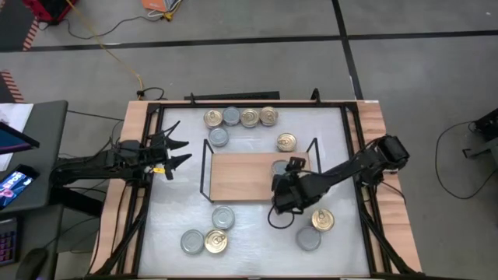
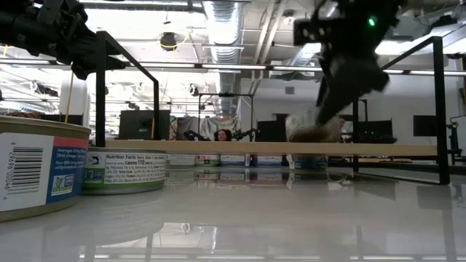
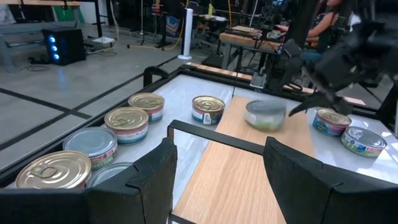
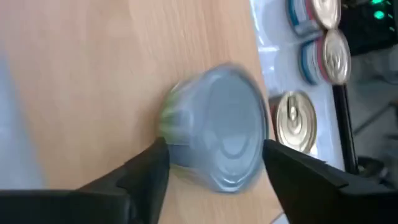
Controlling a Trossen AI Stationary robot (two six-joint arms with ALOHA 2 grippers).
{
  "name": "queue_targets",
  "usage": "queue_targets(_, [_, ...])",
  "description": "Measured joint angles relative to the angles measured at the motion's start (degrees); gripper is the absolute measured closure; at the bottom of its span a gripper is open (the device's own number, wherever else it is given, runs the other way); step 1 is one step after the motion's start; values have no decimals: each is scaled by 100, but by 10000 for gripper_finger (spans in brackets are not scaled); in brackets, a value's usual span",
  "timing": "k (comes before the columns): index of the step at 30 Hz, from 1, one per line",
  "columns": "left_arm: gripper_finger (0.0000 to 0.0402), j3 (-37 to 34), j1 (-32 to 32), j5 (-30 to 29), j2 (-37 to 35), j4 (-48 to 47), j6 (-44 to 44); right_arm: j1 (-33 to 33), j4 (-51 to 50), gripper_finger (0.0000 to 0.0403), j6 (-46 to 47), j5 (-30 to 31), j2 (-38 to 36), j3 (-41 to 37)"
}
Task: Stack canned seafood by type on shelf
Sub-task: Put the green tuna can on the shelf, then put the blue tuna can on the shelf
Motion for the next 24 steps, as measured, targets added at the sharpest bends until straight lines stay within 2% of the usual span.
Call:
queue_targets(5, [174, 0, 1, -1, 1, -1, 0, 67, -167, 78, -7, -315, -307, 572])
queue_targets(10, [174, 0, -1, 0, 1, 0, 2, -319, -362, 87, -17, -232, -633, 723])
queue_targets(14, [174, 0, -2, 1, 1, -1, -5, -1141, -298, 103, -514, -767, -760, 719])
queue_targets(21, [174, 0, -2, 232, -1, -13, -52, -2969, 256, 113, -1820, -2528, -708, 719])
queue_targets(24, [174, 0, 1, 248, 1, -20, -57, -3695, 243, 113, -2102, -2958, -587, 615])
